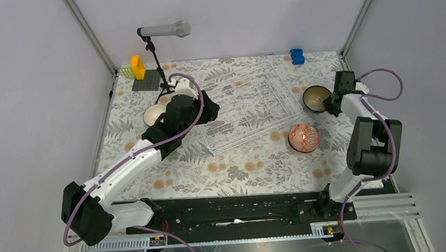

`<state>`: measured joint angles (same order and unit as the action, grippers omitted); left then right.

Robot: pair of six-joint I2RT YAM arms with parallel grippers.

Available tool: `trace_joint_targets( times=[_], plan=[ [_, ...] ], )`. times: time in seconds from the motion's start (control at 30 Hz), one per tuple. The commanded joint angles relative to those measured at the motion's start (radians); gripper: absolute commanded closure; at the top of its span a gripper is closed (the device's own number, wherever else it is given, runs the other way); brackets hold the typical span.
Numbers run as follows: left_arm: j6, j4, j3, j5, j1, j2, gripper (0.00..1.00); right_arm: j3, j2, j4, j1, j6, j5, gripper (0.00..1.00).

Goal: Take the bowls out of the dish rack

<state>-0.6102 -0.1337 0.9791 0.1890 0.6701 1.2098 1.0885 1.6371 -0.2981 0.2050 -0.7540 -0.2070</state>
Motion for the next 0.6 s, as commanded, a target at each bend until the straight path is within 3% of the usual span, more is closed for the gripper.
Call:
trace_joint_targets(
  times=[0.0,0.07,0.2,0.57],
  plan=[
    [0.002,0.032,-0.002,0.005,-0.002,-0.026,0.44,0.001,0.034,0.11,0.008,-0.059,0.037,0.95],
    [0.003,0.032,-0.002,0.003,-0.001,-0.026,0.44,0.002,0.059,0.111,0.008,-0.059,0.048,0.86],
    [0.004,0.029,-0.003,0.002,-0.002,-0.03,0.44,0.002,0.063,0.111,0.008,-0.052,0.063,0.57],
    [0.006,0.02,-0.012,0.018,-0.002,-0.054,0.43,0.009,-0.154,0.101,0.008,0.055,0.028,0.41]
  ],
)
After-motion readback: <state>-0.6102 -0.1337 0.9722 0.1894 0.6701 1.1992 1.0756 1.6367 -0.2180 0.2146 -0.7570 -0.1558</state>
